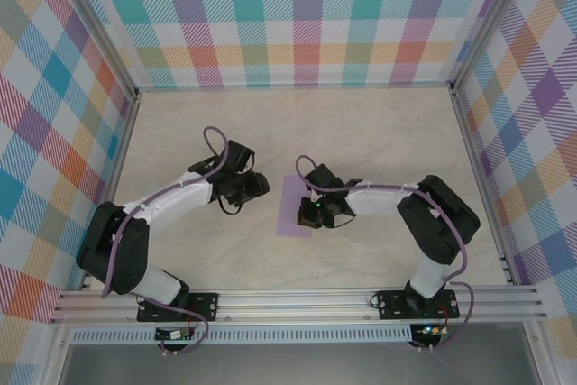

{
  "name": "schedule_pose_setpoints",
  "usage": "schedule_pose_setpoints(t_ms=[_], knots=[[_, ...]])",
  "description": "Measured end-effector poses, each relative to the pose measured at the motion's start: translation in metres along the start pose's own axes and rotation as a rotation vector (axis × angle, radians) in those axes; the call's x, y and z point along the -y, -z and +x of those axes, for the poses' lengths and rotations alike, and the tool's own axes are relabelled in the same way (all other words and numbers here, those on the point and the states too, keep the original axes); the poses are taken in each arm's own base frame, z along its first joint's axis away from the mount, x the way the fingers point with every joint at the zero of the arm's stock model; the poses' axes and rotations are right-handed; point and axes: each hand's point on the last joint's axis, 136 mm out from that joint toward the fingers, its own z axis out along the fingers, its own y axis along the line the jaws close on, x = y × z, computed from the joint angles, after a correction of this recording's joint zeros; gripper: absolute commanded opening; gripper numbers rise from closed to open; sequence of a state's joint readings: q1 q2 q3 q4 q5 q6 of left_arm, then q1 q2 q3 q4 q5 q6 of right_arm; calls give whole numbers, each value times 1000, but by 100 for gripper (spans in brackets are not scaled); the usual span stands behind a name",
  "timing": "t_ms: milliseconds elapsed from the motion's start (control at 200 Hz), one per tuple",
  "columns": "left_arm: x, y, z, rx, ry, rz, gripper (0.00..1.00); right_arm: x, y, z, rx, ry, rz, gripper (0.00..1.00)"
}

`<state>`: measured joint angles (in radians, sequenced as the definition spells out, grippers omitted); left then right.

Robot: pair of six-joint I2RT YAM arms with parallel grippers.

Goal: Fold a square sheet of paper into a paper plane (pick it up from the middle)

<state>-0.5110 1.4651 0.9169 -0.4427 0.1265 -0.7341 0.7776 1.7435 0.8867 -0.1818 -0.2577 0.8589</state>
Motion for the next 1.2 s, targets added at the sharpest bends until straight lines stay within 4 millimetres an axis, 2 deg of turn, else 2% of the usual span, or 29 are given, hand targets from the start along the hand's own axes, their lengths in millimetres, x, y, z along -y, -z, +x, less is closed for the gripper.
schedule_pose_setpoints(t_ms=[65,160,295,370,450,565,695,830,975,1070,1140,1200], knots=[[-8,5,2,18,17,-10,53,-14,-8,-3,-5,-12,-10,0],[-15,14,3,46,34,-6,54,-36,-14,-24,24,-6,-22,0],[-17,23,5,69,42,15,54,-65,2,-62,106,37,-46,0],[-18,25,9,59,41,27,55,-68,12,-81,141,44,-47,0],[-16,24,15,36,43,47,55,-59,16,-99,163,35,-26,0],[-7,24,17,14,47,95,55,-31,10,-114,152,3,44,0],[6,25,19,-9,52,156,55,-3,2,-122,117,-22,127,0],[18,19,25,-47,57,200,54,8,6,-132,123,-32,176,0],[36,11,38,-90,43,243,49,25,16,-132,143,-56,207,0],[49,3,52,-126,24,267,37,39,27,-123,153,-63,205,0],[57,-3,63,-153,12,276,30,39,36,-117,160,-46,166,0],[65,-8,72,-173,-3,281,26,30,43,-113,169,-13,105,0]])
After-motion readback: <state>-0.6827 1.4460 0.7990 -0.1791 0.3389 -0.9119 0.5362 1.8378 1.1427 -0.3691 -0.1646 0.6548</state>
